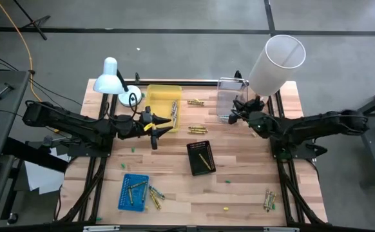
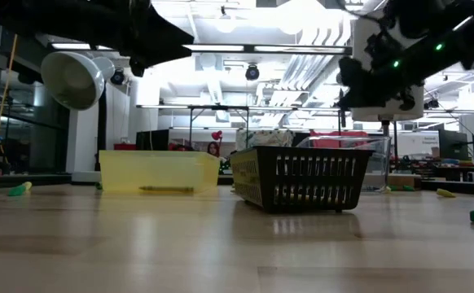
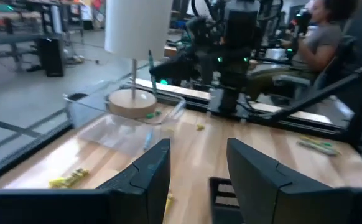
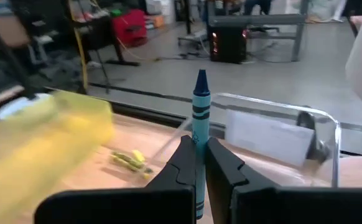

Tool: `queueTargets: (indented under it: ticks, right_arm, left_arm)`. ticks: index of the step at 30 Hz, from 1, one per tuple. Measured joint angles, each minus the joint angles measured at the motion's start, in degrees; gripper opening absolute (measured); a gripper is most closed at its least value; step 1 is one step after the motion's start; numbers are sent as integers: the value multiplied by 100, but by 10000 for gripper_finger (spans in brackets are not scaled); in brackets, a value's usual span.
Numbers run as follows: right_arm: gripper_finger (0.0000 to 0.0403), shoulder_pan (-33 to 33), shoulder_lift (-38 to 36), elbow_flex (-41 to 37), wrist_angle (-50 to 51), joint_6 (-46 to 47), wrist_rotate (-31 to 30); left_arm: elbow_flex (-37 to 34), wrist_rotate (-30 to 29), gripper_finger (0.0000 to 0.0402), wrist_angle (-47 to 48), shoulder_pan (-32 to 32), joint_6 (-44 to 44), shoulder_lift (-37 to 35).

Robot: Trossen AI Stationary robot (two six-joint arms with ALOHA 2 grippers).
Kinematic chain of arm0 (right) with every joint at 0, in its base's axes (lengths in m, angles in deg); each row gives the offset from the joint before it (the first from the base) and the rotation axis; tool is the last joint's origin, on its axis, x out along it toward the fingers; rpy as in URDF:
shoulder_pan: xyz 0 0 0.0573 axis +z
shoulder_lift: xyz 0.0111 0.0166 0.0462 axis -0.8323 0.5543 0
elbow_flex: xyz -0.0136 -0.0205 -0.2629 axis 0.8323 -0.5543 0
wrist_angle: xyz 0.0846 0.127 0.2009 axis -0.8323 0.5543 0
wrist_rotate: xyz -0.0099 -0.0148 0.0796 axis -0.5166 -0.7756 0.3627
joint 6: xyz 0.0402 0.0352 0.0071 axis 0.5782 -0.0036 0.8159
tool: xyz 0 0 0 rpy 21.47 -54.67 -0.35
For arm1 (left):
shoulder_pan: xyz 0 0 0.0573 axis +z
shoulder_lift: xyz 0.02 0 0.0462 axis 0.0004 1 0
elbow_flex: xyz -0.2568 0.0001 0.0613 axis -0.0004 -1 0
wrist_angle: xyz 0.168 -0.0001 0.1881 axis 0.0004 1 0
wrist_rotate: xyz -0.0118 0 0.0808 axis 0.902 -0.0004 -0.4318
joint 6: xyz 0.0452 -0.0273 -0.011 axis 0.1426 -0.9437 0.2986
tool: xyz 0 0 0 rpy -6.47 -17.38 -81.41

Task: Sort crayons
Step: Put the blue crayon into the transparent bin

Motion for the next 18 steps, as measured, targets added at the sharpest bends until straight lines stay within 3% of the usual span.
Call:
queueTargets:
  ticks: [8, 18]
  right_arm:
    - [1, -589, 860, 0, -259, 336, 328]
    - [38, -678, 1498, 0, -850, 219, 346]
  left_arm:
    - [0, -195, 147, 134, 52, 73, 9]
    - [0, -195, 147, 197, 50, -18, 9]
